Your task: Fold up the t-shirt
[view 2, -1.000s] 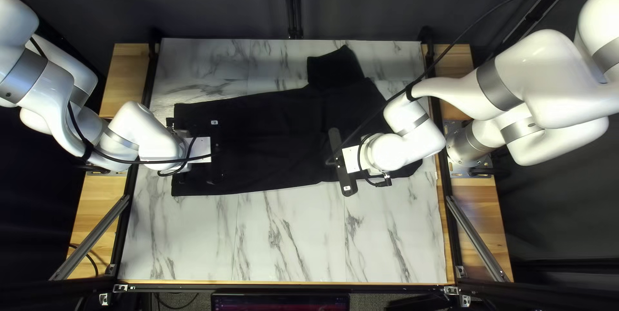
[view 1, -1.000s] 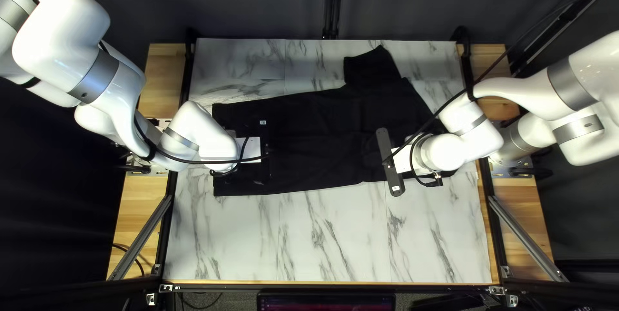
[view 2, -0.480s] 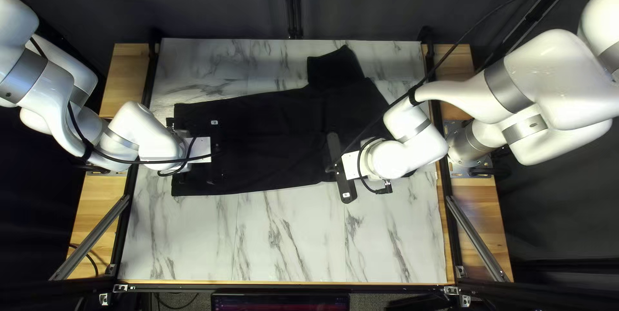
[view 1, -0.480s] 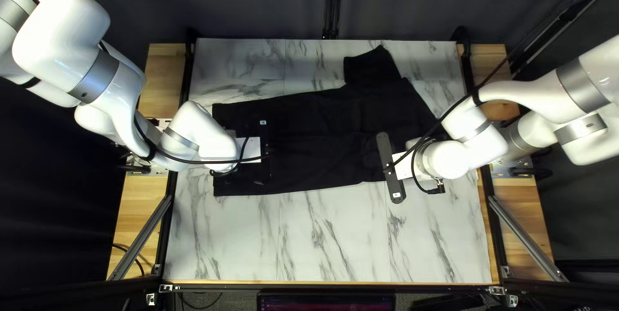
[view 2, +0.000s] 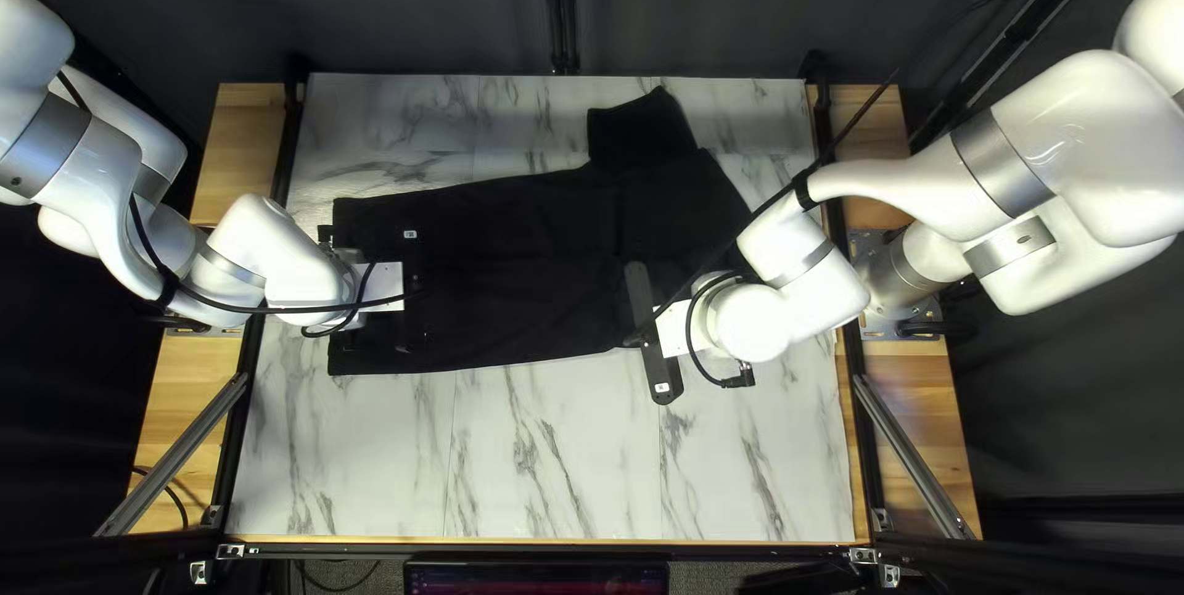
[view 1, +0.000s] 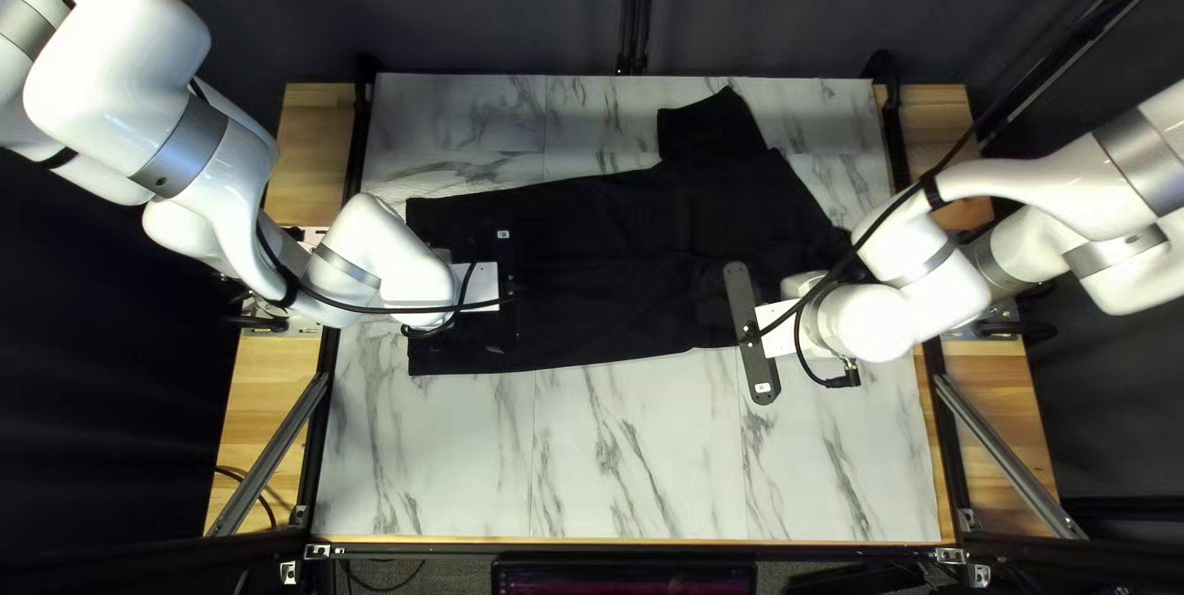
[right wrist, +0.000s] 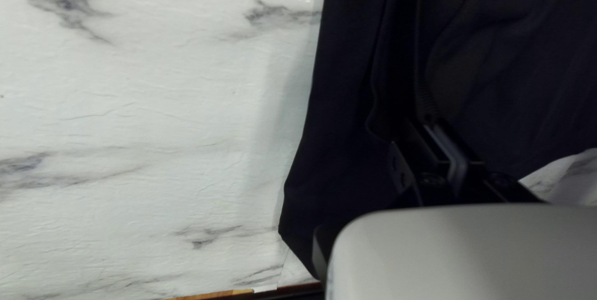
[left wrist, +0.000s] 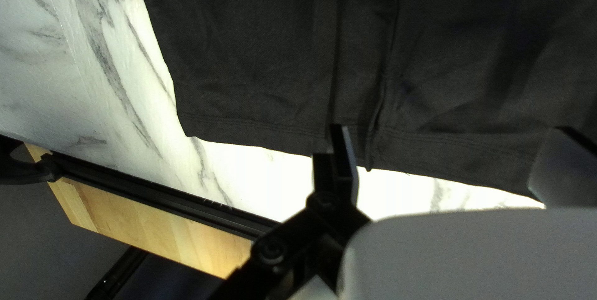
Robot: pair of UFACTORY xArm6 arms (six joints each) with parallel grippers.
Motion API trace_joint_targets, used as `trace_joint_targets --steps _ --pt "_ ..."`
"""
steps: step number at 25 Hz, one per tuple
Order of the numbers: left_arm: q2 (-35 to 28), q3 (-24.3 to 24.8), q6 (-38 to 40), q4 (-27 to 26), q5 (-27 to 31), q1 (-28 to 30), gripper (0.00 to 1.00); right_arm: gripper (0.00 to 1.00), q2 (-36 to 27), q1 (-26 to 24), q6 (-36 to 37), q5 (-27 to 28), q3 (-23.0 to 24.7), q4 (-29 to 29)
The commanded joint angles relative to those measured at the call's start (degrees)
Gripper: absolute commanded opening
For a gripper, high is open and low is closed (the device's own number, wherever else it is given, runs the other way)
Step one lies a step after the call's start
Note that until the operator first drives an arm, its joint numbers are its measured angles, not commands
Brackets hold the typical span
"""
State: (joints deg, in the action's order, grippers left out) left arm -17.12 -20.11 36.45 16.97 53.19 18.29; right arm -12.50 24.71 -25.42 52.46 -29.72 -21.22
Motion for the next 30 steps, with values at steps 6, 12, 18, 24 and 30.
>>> trace_joint_targets --steps 6,12,18,24,30 --pt "0.00 0.00 0.00 0.00 0.00 0.00 1.00 0.02 0.90 1.21 -1.82 -0.31 0.32 -0.16" --pt "0.00 0.00 0.00 0.00 0.00 0.00 1.00 0.33 3.13 0.64 -1.47 -5.34 2.60 0.56" --pt "0.00 0.00 0.00 0.00 0.00 0.00 1.00 1.00 0.84 0.67 0.02 -5.13 3.45 1.96" --pt "0.00 0.00 0.00 0.00 0.00 0.00 1.00 1.00 -8.47 -0.97 4.43 -0.13 4.79 4.35" --pt "0.00 0.00 0.00 0.00 0.00 0.00 1.00 1.00 -26.60 -8.15 18.81 8.77 6.76 12.07"
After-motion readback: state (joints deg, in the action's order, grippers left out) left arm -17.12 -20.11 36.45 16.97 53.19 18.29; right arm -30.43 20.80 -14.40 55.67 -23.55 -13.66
